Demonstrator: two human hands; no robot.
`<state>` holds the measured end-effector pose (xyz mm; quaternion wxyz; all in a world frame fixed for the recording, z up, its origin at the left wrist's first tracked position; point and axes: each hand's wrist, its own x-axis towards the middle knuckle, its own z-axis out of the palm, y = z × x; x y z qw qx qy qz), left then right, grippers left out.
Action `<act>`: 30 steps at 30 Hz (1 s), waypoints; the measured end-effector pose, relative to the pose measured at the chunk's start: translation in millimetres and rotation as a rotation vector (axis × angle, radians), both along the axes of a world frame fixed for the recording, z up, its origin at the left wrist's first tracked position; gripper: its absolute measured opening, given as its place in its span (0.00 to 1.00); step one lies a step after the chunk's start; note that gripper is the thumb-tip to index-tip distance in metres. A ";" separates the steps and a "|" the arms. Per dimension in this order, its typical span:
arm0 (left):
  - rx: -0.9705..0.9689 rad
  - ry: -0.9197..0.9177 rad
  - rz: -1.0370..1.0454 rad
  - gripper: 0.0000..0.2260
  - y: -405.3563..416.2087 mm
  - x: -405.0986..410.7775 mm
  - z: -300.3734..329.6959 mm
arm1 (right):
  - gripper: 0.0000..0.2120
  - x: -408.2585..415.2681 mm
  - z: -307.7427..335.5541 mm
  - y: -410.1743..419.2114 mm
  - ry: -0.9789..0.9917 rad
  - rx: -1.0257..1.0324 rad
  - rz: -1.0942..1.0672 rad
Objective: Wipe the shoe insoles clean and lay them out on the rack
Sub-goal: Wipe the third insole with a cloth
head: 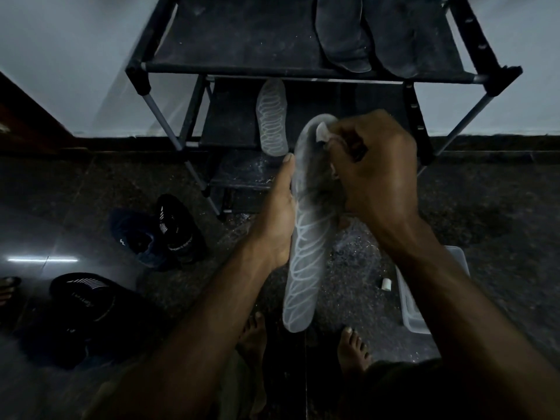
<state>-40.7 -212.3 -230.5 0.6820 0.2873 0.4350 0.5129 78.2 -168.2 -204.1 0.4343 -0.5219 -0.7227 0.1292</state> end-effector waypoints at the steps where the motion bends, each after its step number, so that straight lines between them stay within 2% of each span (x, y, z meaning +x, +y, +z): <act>1: -0.024 -0.013 -0.016 0.24 0.0 -0.3 -0.3 | 0.06 0.0 -0.4 0.0 -0.008 0.008 -0.013; 5: -0.035 -0.050 -0.052 0.23 0.6 -0.5 -3.2 | 0.07 -6.4 1.5 -7.2 -0.053 -0.008 0.068; 11: -0.053 -0.209 0.036 0.24 -0.3 -8.8 -2.9 | 0.05 -10.4 11.0 -12.8 -0.096 -0.227 0.357; 15: -0.046 -0.246 0.015 0.24 0.8 -5.8 -2.4 | 0.03 -10.2 8.0 -12.0 -0.044 -0.134 0.233; 19: -0.084 -0.222 -0.053 0.26 1.0 -0.1 -1.9 | 0.05 -7.7 6.8 -7.4 -0.037 -0.033 0.085; 21: -0.083 -0.214 -0.043 0.25 0.5 -1.0 -0.3 | 0.05 -7.5 9.2 -8.7 -0.046 -0.088 0.146; 26: -0.076 -0.210 0.039 0.25 -0.1 -7.9 2.7 | 0.04 -6.8 18.2 -12.6 -0.168 -0.327 0.459; 30: -0.066 -0.202 0.042 0.24 -0.1 -7.3 2.2 | 0.03 -9.0 12.7 -11.5 -0.152 -0.229 0.340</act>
